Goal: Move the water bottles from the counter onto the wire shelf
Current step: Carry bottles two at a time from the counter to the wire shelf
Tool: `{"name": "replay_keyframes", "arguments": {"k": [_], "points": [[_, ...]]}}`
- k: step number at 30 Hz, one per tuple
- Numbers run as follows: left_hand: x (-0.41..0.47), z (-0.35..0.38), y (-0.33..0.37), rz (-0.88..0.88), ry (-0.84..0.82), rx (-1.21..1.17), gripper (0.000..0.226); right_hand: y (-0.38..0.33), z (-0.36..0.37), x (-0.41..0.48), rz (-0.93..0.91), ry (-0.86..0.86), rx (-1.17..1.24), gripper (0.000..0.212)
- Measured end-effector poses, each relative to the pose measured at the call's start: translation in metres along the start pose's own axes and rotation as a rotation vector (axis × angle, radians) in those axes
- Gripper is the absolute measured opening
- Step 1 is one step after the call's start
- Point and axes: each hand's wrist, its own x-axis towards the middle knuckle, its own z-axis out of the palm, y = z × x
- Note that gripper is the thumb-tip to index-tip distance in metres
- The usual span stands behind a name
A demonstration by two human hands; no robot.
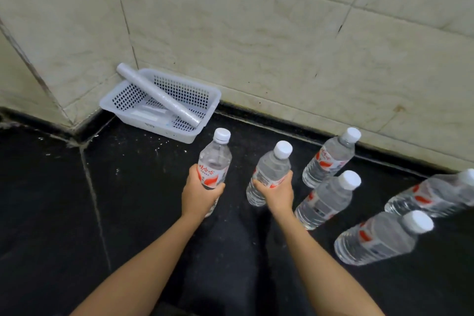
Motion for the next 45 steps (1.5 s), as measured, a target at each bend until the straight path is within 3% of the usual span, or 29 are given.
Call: {"name": "replay_keyframes", "arguments": {"k": [11,16,21,32,37,45], "points": [[-0.021,-0.042,-0.02,0.045,-0.211,-0.079,0.061,0.022,-0.01,-0.125,0.12,0.244,0.019,0.068],[-0.054,-0.045,-0.025,0.108,-0.403,-0.056,0.059,0.028,-0.033,-0.179,0.231,0.399,-0.067,0.057],[-0.095,-0.036,-0.007,0.192,-0.586,-0.076,0.057,0.039,-0.065,-0.235,0.295,0.531,-0.136,0.063],[-0.227,-0.027,0.009,0.342,-0.808,-0.091,0.055,0.073,-0.149,-0.372,0.312,0.883,-0.006,0.05],[-0.311,-0.031,-0.008,0.321,-0.841,-0.103,0.047,0.095,-0.185,-0.464,0.313,0.943,0.015,0.047],[-0.437,-0.033,-0.032,0.372,-1.049,-0.089,0.044,0.127,-0.214,-0.605,0.423,1.049,0.011,0.045]]}}
